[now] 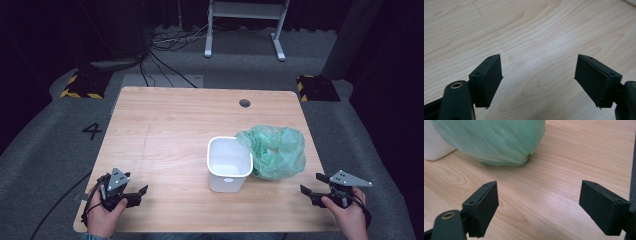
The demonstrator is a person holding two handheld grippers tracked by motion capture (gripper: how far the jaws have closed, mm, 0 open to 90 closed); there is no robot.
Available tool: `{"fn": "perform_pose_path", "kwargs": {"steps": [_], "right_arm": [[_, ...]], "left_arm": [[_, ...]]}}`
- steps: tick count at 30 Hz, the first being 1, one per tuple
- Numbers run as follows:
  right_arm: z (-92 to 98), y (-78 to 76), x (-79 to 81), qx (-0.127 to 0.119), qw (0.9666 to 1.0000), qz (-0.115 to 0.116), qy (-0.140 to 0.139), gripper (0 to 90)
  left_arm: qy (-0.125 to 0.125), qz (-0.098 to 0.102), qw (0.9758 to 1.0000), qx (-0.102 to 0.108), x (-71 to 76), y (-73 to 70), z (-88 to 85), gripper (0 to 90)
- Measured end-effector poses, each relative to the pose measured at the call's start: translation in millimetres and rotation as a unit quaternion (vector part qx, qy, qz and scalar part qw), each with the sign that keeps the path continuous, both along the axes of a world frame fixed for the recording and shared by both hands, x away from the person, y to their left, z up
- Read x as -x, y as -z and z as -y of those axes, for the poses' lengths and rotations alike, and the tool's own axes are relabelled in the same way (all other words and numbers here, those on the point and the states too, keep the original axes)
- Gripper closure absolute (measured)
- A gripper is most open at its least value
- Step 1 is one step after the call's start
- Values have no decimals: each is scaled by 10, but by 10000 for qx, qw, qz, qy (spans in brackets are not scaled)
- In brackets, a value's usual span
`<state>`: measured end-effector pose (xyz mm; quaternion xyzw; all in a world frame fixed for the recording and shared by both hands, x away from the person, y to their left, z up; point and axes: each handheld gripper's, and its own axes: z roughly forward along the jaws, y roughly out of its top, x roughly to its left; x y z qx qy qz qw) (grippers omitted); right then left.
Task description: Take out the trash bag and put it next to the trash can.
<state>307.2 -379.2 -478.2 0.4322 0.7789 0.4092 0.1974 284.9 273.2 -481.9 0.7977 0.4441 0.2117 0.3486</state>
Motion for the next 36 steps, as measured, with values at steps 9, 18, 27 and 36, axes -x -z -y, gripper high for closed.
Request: {"fn": "perform_pose_path", "kwargs": {"steps": [9, 18, 27, 36], "right_arm": [[10, 156, -7, 178, 9995, -268, 36, 171], [-50, 253, -41, 276, 9987, -419, 48, 178], [-104, 268, -79, 596, 9973, -420, 18, 111], [-131, 279, -150, 665, 9960, -563, 219, 1]], "left_arm": [[-39, -233, 9997, -7, 1, 92, -136, 171], [-42, -397, 9992, -38, -42, 192, -180, 163], [-212, -320, 9992, 67, -69, 243, -204, 134], [-232, -389, 9990, 20, -124, 246, -192, 68]]}}
